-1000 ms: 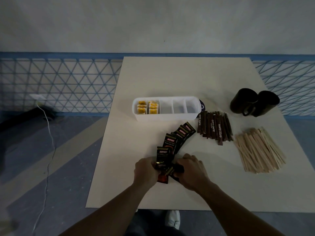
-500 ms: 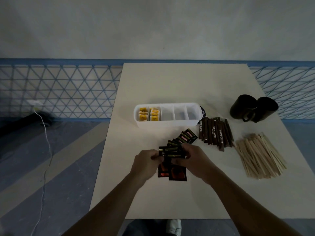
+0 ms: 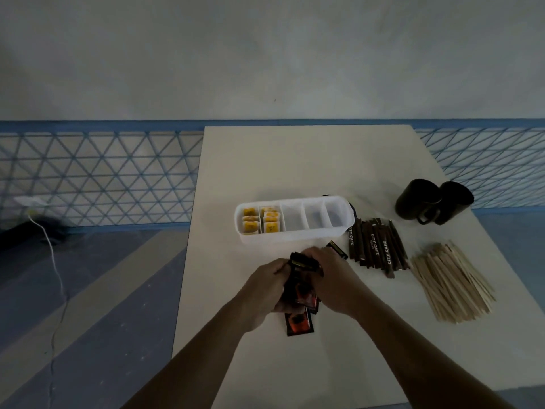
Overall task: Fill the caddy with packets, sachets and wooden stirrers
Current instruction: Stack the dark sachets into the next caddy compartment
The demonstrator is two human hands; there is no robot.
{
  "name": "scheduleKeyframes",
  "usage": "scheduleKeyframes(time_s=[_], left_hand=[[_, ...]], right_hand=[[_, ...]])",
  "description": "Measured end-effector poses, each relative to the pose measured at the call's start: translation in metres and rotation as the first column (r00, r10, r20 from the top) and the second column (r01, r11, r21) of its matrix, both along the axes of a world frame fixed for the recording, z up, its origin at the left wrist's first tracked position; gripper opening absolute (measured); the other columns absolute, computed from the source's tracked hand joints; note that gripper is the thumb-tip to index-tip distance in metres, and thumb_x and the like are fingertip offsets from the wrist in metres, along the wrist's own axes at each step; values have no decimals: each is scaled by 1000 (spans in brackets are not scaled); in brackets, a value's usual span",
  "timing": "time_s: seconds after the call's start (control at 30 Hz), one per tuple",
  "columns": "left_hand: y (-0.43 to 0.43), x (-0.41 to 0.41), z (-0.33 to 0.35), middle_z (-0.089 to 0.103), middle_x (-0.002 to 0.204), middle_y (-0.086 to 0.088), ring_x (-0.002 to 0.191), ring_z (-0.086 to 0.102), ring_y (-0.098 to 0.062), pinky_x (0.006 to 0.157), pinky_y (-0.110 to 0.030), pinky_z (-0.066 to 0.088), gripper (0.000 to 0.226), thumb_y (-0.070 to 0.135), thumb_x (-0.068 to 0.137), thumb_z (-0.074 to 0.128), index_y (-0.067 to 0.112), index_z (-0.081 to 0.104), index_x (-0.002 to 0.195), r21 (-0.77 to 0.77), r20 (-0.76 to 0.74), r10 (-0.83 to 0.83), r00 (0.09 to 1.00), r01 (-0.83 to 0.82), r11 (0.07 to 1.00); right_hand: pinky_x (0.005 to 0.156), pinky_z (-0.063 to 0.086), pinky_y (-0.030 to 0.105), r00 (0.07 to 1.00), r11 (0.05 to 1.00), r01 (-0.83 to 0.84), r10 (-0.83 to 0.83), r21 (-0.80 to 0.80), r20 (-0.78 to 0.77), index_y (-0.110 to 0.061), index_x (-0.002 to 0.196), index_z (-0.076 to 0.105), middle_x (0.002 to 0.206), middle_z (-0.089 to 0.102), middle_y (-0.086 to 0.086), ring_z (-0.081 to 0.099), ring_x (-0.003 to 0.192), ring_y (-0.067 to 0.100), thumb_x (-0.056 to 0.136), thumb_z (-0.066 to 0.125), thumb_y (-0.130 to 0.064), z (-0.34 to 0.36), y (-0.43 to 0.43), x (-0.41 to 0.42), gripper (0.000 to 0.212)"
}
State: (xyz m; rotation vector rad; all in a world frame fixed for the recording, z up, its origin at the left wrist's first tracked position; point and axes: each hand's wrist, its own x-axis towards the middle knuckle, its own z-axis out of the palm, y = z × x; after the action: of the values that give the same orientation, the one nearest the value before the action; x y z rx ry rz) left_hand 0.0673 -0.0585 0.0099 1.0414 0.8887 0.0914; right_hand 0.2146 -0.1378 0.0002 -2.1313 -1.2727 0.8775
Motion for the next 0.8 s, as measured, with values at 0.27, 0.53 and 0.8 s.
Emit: scheduleKeyframes(time_s=[0.27,0.53,0.8], left_hand=[[24,-1,-8,67,115,-9,101,71,-23,88,-43,58,33,-4,91,60,7,59,122,184,-4,-99,995,98,978],[45,26,0,67,116,-2,99,70,-18,88,-42,58,27,3,99,48,13,55,123,324,-23,-107,994,109,940],[81,59,12,66,113,-20,104,65,-34,89,-51,55,24,4,97,46,4,57,119,429,-103,-149,984,179,885]], right_hand=[[63,54,19,969,974,214,-202,77,-144,-33,127,52,105,66,-4,66,88,10,95,64,-25,9,17,-4,35],[71,62,43,976,979,184,-171,85,-138,-30,117,53,100,70,-1,70,79,16,88,71,-15,18,38,14,37],[53,48,15,998,988,-12,3,154,58,-39,140,46,82,63,-12,64,66,14,92,56,1,28,78,43,64]])
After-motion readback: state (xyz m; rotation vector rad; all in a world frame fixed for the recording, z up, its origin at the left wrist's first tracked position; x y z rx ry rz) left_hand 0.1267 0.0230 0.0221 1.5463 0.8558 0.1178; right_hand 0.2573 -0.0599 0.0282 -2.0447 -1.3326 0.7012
